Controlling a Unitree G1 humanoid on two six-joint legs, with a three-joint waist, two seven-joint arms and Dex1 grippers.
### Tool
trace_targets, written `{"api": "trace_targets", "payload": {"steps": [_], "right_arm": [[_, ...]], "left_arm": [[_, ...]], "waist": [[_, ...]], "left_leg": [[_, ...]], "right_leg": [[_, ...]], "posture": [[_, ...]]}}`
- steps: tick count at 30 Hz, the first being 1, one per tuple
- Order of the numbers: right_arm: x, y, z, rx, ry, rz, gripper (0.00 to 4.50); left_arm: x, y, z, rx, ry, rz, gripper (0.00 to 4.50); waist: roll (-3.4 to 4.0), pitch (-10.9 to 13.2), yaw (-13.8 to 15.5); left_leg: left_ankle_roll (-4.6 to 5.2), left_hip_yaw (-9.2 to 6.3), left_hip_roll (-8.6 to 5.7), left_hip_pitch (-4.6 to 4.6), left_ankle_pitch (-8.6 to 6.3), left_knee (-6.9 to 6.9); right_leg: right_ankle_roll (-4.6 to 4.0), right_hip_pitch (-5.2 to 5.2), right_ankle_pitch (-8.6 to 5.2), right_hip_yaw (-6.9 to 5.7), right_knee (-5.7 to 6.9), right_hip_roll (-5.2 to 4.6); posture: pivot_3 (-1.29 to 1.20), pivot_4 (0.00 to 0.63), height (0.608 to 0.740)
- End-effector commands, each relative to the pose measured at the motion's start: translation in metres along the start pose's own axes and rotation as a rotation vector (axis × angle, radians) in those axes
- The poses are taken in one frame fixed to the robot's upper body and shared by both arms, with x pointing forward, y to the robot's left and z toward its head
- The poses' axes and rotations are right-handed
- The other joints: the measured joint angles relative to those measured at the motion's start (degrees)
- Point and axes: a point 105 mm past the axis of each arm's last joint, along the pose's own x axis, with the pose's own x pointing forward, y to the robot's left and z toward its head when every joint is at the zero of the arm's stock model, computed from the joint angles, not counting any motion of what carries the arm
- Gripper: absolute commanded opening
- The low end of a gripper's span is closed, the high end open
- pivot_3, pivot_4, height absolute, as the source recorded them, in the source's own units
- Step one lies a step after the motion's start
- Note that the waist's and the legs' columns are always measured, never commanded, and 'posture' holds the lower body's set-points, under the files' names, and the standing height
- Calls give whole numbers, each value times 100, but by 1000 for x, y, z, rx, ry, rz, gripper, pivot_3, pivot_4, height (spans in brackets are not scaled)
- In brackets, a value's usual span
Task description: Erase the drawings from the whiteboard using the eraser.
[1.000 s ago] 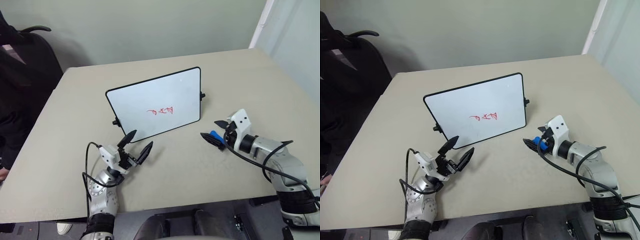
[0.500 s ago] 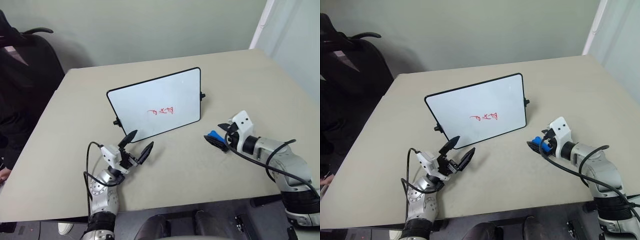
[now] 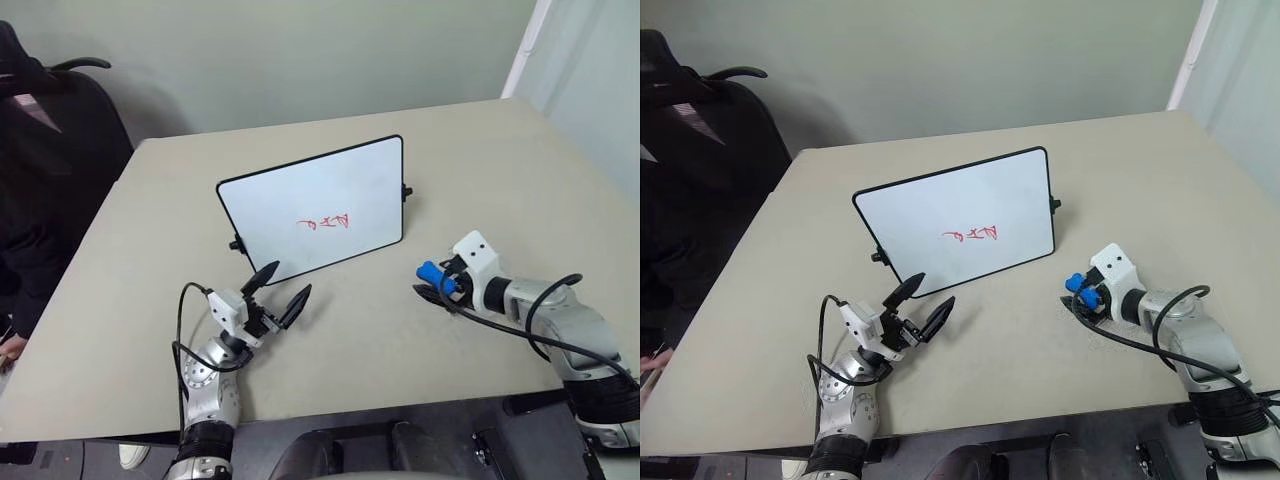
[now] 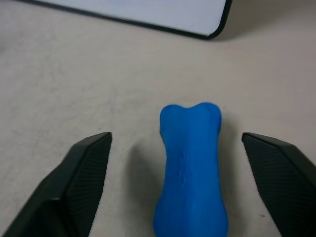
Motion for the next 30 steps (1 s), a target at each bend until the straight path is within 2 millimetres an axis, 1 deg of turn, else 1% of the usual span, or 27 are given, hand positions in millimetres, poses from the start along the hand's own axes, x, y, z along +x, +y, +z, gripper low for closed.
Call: {"api": "trace_targets", "payload": {"steps": [1, 4, 7, 12, 18, 19, 21, 23, 26, 30], "right_arm": [[0, -4, 6, -47, 1, -26, 3246], [1, -2, 4, -37, 7, -15, 2142], [0, -2, 4, -27, 11, -8, 1164], [-3, -10, 5, -13, 15, -42, 1164], [-2, -9, 5, -20, 19, -47, 1164], [-2, -9, 5, -24, 16, -50, 868], [-2, -10, 7, -18, 6, -55, 610], [-4, -11, 11, -11, -12, -62, 505], [-7, -9, 26, -4, -89, -48, 505], [-10, 6, 60, 23, -254, 19, 505]], "left_arm": [[-5, -15, -22, -102, 16, 28, 4500], [-6, -15, -22, -99, 13, 36, 4500], [-7, -13, -21, -97, 11, 42, 4500], [-8, -9, -20, -94, 8, 49, 4500], [-8, -8, -18, -96, 3, 50, 4500], [-7, -8, -18, -96, 2, 49, 4500], [-7, -7, -18, -96, 1, 49, 4500], [-7, -7, -18, -96, 1, 48, 4500], [-7, -8, -18, -98, 0, 45, 4500], [-6, -9, -18, -100, -2, 41, 4500]], "waist": [[0, 0, 0], [2, 0, 0], [2, 0, 0], [2, 0, 0], [2, 0, 0], [2, 0, 0], [2, 0, -1], [2, 0, -1], [3, 1, -2], [8, 4, -8]], "left_leg": [[0, 0, -1, 0, 0, 0], [0, 0, -2, -1, 0, 0], [0, 0, -2, 0, 0, -4], [0, 0, -1, 0, 0, -5], [0, -1, -1, 0, 1, -8], [0, -1, -1, 0, 1, -8], [0, -1, 0, 0, 1, -8], [0, -1, -1, 0, 1, -7], [0, -1, -1, -1, 1, -8], [-1, 0, 1, -4, 2, -14]], "right_leg": [[1, 0, 0, 0, -1, 0], [2, 0, 0, 0, -1, -2], [3, 1, 0, 0, -3, -2], [3, 1, -1, 0, -3, -2], [4, 0, -1, -1, -4, -2], [4, 0, -1, -1, -4, -2], [4, 1, -1, -1, -4, -2], [4, 1, -1, -1, -4, -2], [4, -1, -1, -1, -4, -2], [3, -7, -1, -1, -3, 0]], "posture": [[0, 150, 740], [0, 150, 740], [0, 150, 740], [0, 150, 740], [0, 150, 740], [0, 150, 740], [0, 150, 740], [0, 150, 740], [0, 150, 740], [0, 150, 740]]}}
